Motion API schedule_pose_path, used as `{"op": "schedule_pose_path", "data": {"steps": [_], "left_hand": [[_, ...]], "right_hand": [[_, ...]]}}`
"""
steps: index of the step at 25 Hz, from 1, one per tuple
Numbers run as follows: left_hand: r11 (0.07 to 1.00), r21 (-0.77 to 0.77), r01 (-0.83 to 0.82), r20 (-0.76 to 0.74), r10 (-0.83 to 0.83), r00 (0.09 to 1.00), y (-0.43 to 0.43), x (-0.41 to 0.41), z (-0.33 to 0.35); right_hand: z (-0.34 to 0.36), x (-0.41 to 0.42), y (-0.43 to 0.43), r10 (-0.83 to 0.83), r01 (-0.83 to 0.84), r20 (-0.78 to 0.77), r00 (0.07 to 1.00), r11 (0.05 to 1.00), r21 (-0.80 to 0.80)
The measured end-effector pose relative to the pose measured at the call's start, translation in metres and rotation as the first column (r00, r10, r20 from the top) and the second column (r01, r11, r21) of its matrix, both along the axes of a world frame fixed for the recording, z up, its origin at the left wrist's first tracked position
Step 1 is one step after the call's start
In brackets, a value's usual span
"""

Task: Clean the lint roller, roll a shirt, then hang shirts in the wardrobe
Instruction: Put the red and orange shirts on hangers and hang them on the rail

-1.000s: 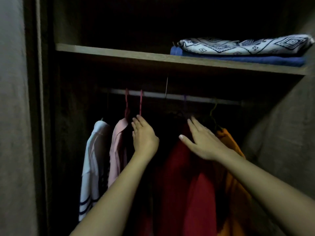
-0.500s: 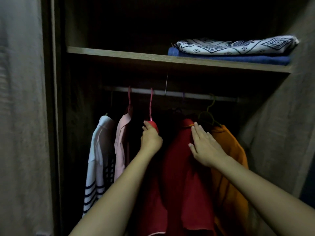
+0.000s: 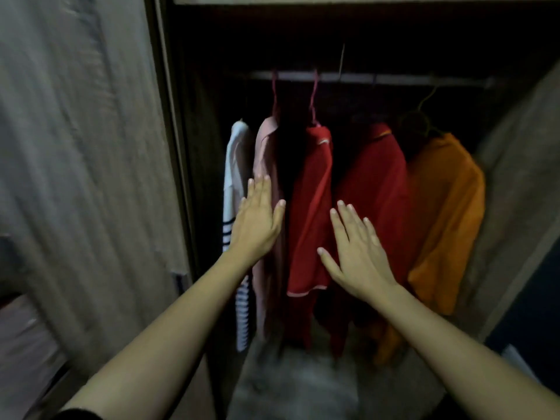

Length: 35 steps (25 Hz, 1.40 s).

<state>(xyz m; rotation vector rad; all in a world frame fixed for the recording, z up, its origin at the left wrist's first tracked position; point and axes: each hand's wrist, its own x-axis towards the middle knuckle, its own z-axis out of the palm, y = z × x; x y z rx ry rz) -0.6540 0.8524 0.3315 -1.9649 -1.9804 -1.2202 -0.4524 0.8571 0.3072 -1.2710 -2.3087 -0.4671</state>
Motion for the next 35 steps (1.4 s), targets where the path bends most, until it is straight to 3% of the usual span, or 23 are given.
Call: {"op": "schedule_pose_path", "data": {"steps": [4,10,14,17,21,23,27,35], "left_hand": [[0.987,-0.146,-0.064,-0.107,0.048,0.993,-0.059,-0.045,-0.054],[0.966,-0.221,-0.133,-0.346,0.05,0.937,-0.1,-0.138,-0.119],[0.973,-0.188,-0.136,-0.487,0.028,0.873,-0.088,-0.205,-0.127],[0.993,-0.101,-0.061,-0.658,-0.02,0.752,-0.066,-0.251,-0.116],[0.992,0.0,0.125,-0.807,-0.074,0.586,-0.039,-0.283,-0.107],[0.982,0.031,0.184,-0.835,-0.076,0.545,-0.034,-0.288,-0.109],[0.967,0.078,0.243,-0.875,-0.05,0.482,-0.024,-0.299,-0.109],[0.889,0.028,0.457,-0.945,-0.126,0.303,0.006,-0.287,-0.096]], "right_hand": [[-0.07,-0.049,-0.041,0.072,-0.068,0.035,0.997,0.99,-0.123],[-0.142,-0.149,-0.078,0.198,-0.161,0.099,0.975,0.941,-0.297],[-0.168,-0.221,-0.073,0.252,-0.176,0.221,0.942,0.933,-0.315],[-0.18,-0.267,-0.057,0.289,-0.153,0.391,0.874,0.927,-0.343],[-0.185,-0.304,-0.039,0.205,-0.065,0.583,0.786,0.966,-0.251],[-0.191,-0.311,-0.028,0.217,-0.17,0.674,0.706,0.976,-0.136],[-0.178,-0.321,-0.021,0.214,-0.273,0.807,0.551,0.96,-0.068],[-0.182,-0.287,-0.016,0.157,-0.229,0.874,0.46,0.972,-0.054]]}}
